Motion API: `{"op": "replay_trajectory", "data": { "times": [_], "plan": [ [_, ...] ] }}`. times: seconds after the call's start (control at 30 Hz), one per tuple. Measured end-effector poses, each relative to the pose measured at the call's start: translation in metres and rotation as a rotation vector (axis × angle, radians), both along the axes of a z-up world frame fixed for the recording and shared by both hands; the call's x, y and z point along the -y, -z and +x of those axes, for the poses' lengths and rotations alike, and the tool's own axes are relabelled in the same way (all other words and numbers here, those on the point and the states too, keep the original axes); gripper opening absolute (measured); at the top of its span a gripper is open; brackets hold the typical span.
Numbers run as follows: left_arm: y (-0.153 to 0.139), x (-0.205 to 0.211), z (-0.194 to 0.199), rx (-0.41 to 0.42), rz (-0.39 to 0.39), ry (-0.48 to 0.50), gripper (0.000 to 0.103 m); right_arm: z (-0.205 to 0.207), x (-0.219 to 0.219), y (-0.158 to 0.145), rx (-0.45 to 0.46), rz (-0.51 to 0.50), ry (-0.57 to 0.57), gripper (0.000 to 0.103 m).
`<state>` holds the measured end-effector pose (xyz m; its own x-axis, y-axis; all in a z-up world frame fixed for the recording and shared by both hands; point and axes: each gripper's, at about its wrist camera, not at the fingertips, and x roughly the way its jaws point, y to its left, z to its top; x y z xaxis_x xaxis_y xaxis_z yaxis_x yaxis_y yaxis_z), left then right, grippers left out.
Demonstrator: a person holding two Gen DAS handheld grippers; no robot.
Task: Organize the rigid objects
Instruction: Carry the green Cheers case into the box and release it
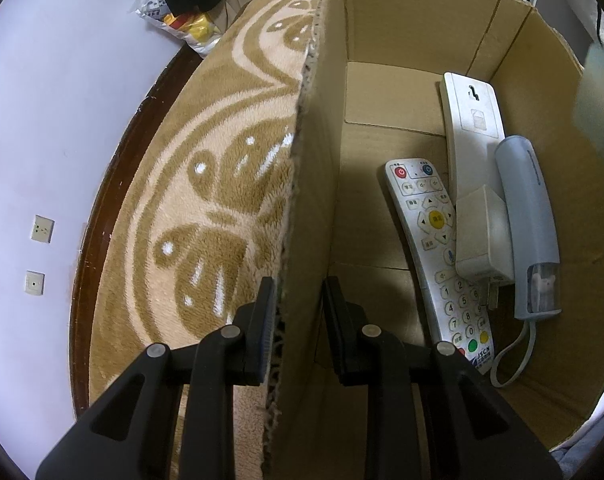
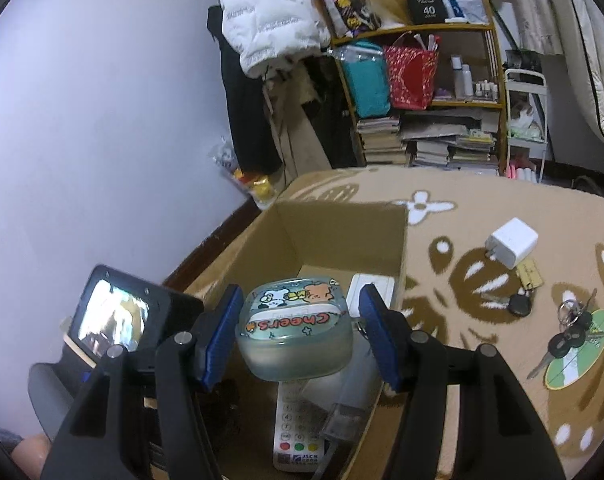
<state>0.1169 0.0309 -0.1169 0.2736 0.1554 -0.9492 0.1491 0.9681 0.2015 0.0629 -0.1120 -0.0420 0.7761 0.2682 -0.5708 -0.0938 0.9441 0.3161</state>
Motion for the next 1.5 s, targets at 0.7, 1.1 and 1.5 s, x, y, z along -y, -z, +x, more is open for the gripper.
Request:
{"op": "replay_trajectory", "data": {
  "times": [0.7,1.1,1.5],
  "plan": [
    [0.004,-0.002,0.003,-0.002,-0.014,-0.005,0.022,0.0,-0.001,-0.003,-0.003,-0.03,0.025,0.065],
    [0.004,-0.001,0.004,-0.008,-0.018,0.004,0.023,0.017,0.05,-0.002,0.0,-0.102,0.176,0.102],
    [0.007,0.002,0.004,-0.018,-0.02,0.01,0.022,0.055,0.107,0.006,0.022,-0.127,0.243,0.102]
  ]
}}
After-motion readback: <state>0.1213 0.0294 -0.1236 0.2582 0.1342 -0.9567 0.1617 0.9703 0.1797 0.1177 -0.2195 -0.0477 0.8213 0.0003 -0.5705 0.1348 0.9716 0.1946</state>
